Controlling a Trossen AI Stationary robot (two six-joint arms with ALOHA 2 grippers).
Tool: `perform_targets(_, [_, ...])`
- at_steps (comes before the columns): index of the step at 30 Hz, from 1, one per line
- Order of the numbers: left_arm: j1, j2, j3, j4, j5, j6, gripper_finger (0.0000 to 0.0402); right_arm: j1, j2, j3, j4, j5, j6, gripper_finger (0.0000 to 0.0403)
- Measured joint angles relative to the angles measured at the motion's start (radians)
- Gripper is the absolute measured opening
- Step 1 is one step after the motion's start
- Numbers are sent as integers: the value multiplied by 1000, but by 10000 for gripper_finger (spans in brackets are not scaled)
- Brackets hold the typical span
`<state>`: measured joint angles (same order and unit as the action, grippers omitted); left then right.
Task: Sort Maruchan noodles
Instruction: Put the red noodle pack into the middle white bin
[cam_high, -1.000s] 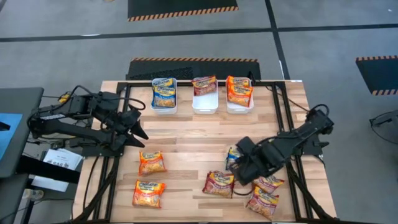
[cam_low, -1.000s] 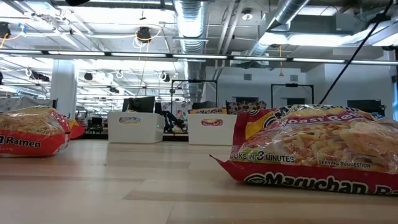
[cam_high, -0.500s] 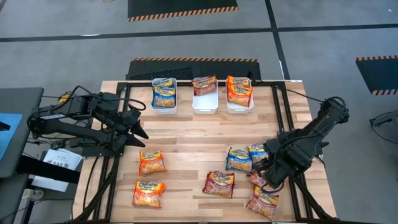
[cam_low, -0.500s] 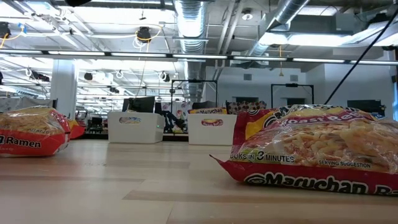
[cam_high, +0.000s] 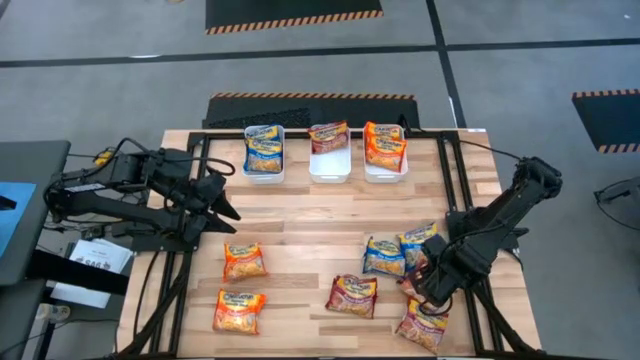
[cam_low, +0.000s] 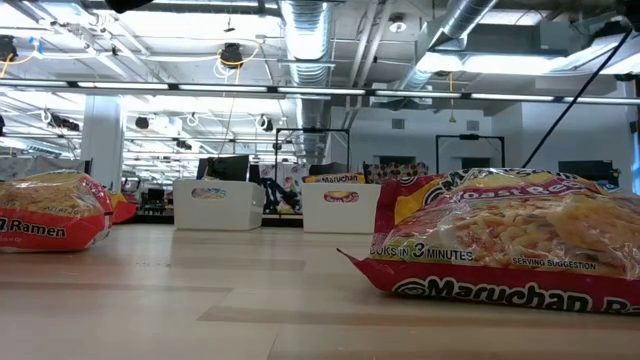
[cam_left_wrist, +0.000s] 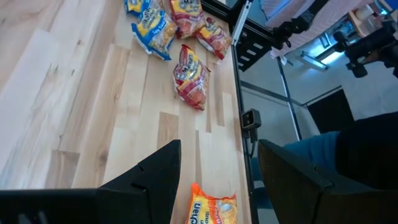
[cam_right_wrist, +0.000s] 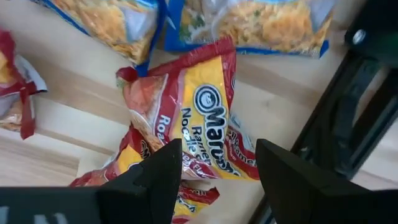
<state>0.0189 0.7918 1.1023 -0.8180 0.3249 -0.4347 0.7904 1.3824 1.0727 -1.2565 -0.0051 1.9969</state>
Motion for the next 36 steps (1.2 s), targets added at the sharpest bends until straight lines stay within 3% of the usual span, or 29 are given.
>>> perform_targets(9, [0,0,0,0,-23,-8,199,71,-83,-170,167,8,116,230])
perform_targets(29, [0,0,0,0,-27,-48,199,87,-173,-474,578,31,126,230])
perform_targets(33, [0,0,0,0,-50,-58,199,86,-158,-492,623,31,138,207])
perform_targets(36, [0,0,0,0,-52,-60,199,86,-151,-493,622,31,153,164])
